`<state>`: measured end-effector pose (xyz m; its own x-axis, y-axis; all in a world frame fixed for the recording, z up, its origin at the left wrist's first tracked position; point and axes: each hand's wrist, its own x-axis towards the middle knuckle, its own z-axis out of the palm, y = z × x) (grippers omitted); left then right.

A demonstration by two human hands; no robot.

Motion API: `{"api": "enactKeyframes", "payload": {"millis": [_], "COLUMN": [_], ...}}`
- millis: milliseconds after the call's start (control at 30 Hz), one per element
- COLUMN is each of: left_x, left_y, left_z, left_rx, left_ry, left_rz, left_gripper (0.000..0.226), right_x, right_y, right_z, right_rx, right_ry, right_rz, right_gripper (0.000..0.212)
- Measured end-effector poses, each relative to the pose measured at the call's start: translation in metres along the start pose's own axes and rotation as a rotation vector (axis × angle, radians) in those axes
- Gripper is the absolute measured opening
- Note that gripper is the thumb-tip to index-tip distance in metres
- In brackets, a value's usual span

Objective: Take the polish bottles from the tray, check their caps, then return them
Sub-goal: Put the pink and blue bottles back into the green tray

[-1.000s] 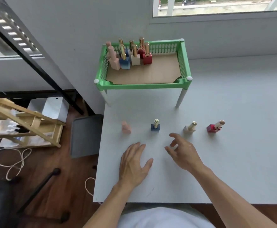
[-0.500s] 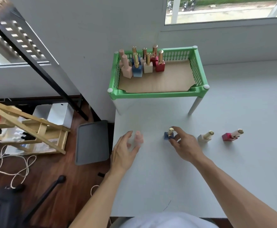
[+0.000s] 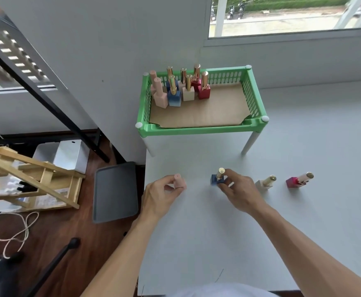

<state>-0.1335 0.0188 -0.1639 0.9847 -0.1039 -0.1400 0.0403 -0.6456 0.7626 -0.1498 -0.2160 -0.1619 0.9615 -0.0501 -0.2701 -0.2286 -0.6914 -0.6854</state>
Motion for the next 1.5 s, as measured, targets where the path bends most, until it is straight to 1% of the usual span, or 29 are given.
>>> {"api": "enactKeyframes", "payload": {"millis": [100,300,400,600,700,767,867,967,1067,1233,1333,1433,1500], "left_x": [0.007,0.024,0.031,0.055,0.076,0.090,0.110,0.128,0.143,0.160,0.166,0.166,0.164], "left_y": [0.008,0.037,0.053,0.081,0.088,0.089,0.085,0.078,0.076,0.078,0.077,0.074,0.074], "left_z": [-0.013,-0.049,-0.068,-0.102,-0.116,-0.122,-0.127,-0.127,-0.125,-0.125,-0.126,-0.127,-0.126], "left_rx": [-0.035,-0.028,0.002,0.053,0.109,0.154,0.221,0.279,0.349,0.419,0.489,0.549,0.581], "left_ry": [0.046,0.167,0.193,0.227,0.256,0.264,0.255,0.235,0.224,0.219,0.205,0.247,0.271], "left_rz": [0.062,0.212,0.294,0.327,0.302,0.287,0.255,0.222,0.251,0.305,0.339,0.362,0.374], "left_gripper": [0.006,0.012,0.014,0.013,0.016,0.018,0.024,0.027,0.031,0.031,0.034,0.040,0.039], "right_x": [0.003,0.010,0.013,0.030,0.048,0.064,0.087,0.107,0.123,0.140,0.141,0.141,0.143], "right_y": [-0.012,-0.052,-0.073,-0.112,-0.129,-0.136,-0.145,-0.149,-0.153,-0.162,-0.160,-0.159,-0.160], "right_z": [-0.010,-0.036,-0.049,-0.071,-0.077,-0.077,-0.072,-0.062,-0.054,-0.048,-0.046,-0.044,-0.042], "right_rx": [-0.003,0.009,0.003,0.018,-0.007,-0.022,-0.051,-0.097,-0.133,-0.155,-0.127,-0.097,-0.095], "right_ry": [0.031,0.091,0.097,0.121,0.110,0.096,0.107,0.083,0.060,0.091,0.126,0.171,0.182], "right_rz": [-0.062,-0.227,-0.297,-0.380,-0.379,-0.364,-0.351,-0.293,-0.253,-0.288,-0.252,-0.223,-0.212], "right_gripper": [0.014,0.011,0.010,0.009,0.012,0.009,0.013,0.012,0.016,0.019,0.023,0.028,0.028]}}
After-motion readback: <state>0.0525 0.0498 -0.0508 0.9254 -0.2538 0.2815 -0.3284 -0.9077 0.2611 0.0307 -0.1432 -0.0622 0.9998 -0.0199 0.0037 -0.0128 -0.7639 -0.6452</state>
